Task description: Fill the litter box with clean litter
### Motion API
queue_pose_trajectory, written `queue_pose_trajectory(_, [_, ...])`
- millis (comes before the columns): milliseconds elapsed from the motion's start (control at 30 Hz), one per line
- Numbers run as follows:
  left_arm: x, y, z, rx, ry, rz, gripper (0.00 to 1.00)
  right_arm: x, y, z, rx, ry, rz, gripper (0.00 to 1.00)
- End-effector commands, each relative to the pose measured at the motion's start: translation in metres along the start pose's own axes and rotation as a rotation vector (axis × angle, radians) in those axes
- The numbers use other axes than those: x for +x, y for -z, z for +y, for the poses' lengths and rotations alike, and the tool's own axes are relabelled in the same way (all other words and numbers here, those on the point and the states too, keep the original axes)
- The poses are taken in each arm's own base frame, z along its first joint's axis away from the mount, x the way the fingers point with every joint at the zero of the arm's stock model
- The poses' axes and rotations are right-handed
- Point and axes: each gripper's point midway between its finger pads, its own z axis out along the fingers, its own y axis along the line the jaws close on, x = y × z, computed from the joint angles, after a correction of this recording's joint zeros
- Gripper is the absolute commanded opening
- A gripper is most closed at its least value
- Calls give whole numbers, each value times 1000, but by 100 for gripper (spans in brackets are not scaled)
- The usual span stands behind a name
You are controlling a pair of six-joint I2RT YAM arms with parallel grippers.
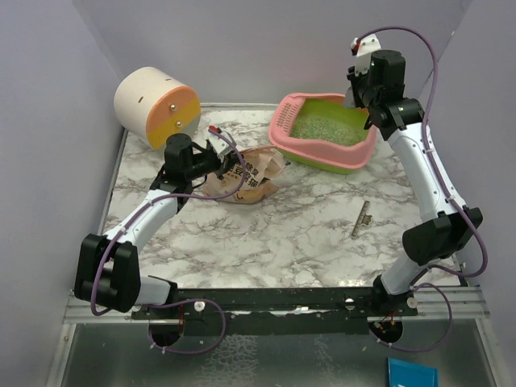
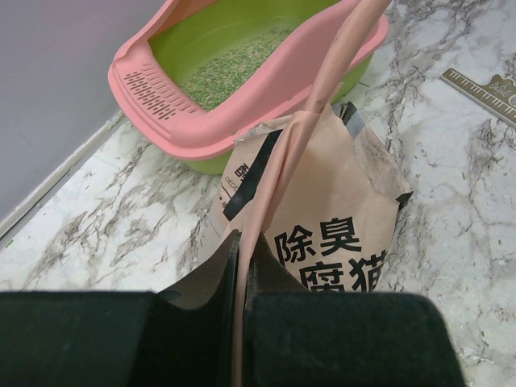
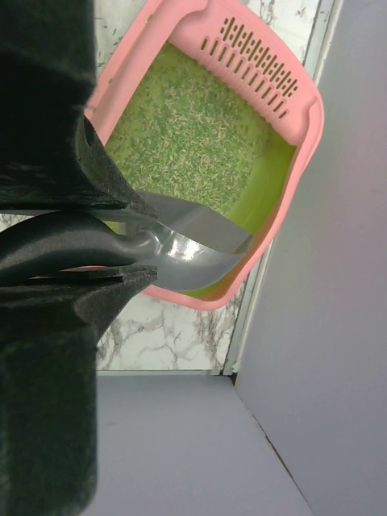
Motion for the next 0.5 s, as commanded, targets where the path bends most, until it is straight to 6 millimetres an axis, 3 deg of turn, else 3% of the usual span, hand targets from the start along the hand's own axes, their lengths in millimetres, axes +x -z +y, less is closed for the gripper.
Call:
queue_pose_trajectory(0, [-28, -3, -12, 61, -49, -82, 0, -20, 10, 1, 33, 28, -53, 1])
queue_pose_trajectory(100, [-28, -3, -12, 61, -50, -83, 0, -26, 18, 17, -49, 6, -72, 1])
queue_pose_trajectory(267, [-29, -3, -12, 60, -53, -85, 0, -34, 47, 72, -377, -94, -103, 1])
queue_pose_trajectory(467, [-33, 0, -11, 51, -66, -92, 0, -23, 85, 119, -667, -180, -93, 1])
